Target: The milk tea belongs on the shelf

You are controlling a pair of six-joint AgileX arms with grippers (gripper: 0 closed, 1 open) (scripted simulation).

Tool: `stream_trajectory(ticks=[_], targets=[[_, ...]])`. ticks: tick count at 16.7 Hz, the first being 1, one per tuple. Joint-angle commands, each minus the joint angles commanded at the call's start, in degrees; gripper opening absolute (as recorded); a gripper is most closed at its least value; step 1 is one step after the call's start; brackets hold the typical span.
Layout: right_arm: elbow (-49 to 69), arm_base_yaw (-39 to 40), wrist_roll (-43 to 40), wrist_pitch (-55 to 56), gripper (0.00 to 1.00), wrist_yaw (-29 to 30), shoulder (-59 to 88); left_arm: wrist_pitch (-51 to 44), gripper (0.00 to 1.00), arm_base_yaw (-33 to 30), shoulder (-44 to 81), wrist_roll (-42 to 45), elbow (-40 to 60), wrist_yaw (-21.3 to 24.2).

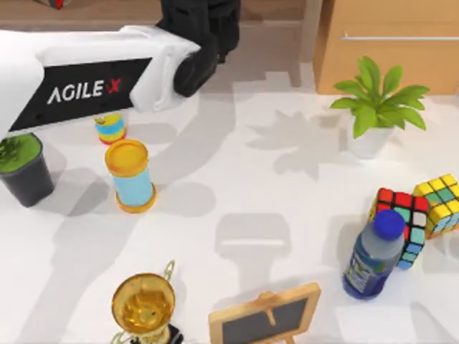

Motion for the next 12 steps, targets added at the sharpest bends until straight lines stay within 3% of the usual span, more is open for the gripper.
stream_trajectory(ticks=[12], targets=[[0.0, 0.0, 0.0, 0.0, 1.00, 0.0, 0.0, -2.0, 0.00, 2.0, 3.8, 2.0, 4.8, 1.0]])
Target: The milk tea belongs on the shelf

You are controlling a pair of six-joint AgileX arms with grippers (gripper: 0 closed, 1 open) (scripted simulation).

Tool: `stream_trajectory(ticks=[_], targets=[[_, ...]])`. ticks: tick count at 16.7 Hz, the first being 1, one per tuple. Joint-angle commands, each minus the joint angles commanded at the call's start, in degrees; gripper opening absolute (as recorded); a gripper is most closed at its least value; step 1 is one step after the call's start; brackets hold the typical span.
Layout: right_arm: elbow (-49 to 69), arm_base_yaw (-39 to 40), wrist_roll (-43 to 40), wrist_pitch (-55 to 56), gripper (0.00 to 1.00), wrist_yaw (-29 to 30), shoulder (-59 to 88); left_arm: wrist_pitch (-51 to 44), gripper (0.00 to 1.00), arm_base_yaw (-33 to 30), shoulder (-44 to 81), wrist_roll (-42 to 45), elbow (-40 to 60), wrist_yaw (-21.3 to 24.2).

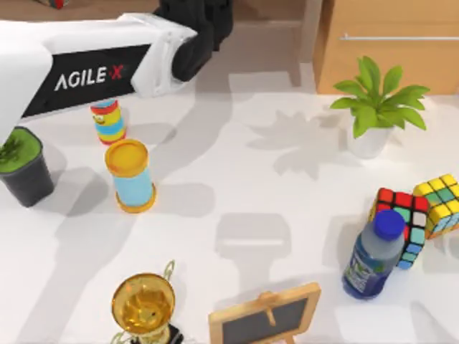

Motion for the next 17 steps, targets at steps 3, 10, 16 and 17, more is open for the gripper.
stream_trajectory(ticks=[3, 10, 16, 17], targets=[[0.0, 0.0, 0.0, 0.0, 1.00, 0.0, 0.0, 0.8, 0.00, 0.8, 2.0, 0.0, 2.6, 0.9], [0.0, 0.0, 0.0, 0.0, 1.00, 0.0, 0.0, 1.1, 0.00, 1.7, 5.0, -0.2, 4.8, 1.8], [0.0, 0.0, 0.0, 0.0, 1.00, 0.0, 0.0, 1.1, 0.45, 1.7, 5.0, -0.2, 4.8, 1.8], [0.0, 0.0, 0.0, 0.0, 1.00, 0.0, 0.0, 1.1, 0.53, 1.7, 5.0, -0.2, 4.8, 1.8]])
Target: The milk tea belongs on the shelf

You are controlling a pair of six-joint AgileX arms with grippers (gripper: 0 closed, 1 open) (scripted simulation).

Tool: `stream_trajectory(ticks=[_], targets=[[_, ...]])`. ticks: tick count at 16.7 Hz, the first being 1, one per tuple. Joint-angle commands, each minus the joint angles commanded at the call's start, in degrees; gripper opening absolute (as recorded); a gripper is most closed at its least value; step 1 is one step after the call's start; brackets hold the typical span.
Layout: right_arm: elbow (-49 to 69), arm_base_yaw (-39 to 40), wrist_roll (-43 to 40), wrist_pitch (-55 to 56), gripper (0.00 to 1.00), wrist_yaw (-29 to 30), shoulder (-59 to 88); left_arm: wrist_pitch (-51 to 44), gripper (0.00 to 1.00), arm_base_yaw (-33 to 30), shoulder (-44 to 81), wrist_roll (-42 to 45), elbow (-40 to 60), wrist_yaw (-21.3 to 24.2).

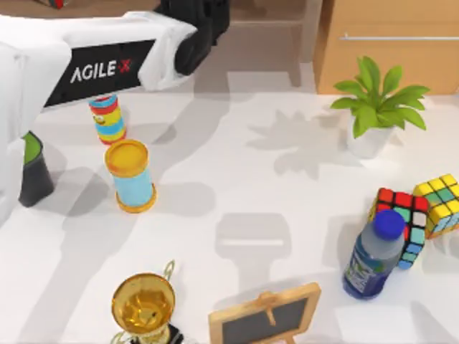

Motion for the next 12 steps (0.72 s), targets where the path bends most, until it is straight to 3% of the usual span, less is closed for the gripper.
stream_trajectory(ticks=[6, 12], targets=[[0.0, 0.0, 0.0, 0.0, 1.00, 0.0, 0.0, 0.0, 0.98, 0.0, 0.0, 0.0, 0.0, 0.0], [0.0, 0.0, 0.0, 0.0, 1.00, 0.0, 0.0, 0.0, 1.00, 0.0, 0.0, 0.0, 0.0, 0.0]])
